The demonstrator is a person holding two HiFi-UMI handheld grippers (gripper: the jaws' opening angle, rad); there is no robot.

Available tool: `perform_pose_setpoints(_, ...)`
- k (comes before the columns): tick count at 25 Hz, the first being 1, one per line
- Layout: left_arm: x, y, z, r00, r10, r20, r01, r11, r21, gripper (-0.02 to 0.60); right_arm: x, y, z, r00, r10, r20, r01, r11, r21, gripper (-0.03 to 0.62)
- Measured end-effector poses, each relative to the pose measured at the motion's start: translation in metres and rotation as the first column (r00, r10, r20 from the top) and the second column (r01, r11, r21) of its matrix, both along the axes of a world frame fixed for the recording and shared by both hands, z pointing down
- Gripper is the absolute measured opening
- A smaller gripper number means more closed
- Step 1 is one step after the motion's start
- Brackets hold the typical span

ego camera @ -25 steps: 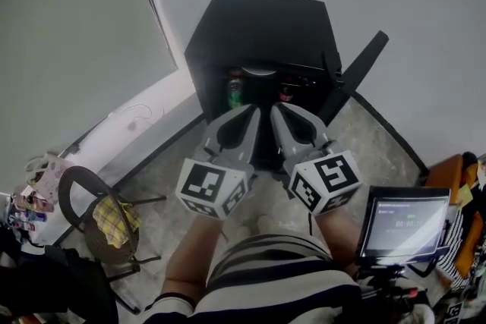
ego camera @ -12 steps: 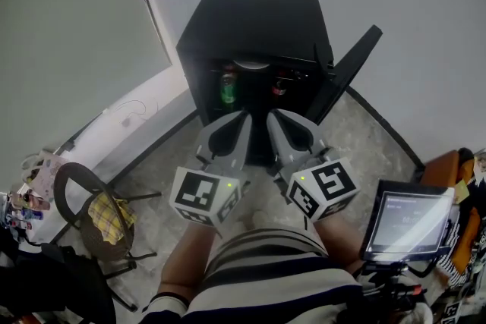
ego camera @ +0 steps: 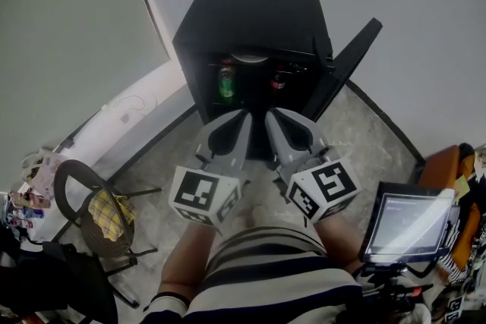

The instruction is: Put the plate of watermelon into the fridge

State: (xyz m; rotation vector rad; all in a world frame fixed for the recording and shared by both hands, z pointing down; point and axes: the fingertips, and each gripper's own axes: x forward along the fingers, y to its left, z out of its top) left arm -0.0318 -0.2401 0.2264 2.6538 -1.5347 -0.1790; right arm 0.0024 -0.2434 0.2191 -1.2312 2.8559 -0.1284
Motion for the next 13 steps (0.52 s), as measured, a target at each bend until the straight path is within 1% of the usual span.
perform_pose_setpoints(4,0.004,0.006,-0.003,1.0,0.001,-0.001,-0.001,1.0,0.001,-0.006,0.003,0.006,-0.006,1.0,-0.003,-0.005,0.003,1.0,0.015,-0.002)
perform_pose_setpoints(7,0.0,0.005,-0.003,1.0,-0.004,-0.005,0.004,1.0,-0.006,-0.006,0.0,0.004,-0.003,1.0,-0.005,-0.007,0.005,1.0,0.006,-0.002)
perform_pose_setpoints(10,-0.005,0.006,-0.004,1.0,-0.021,-0.003,0.021,1.0,0.001,-0.008,-0.003,0.004,-0.003,1.0,-0.018,-0.005,0.018,1.0,0.003,-0.002)
perform_pose_setpoints(13,-0.009,0.007,-0.008,0.999,-0.047,-0.004,0.047,0.999,0.004,-0.008,-0.005,0.004,-0.008,0.999,-0.034,-0.008,0.034,0.999,0.019,-0.002)
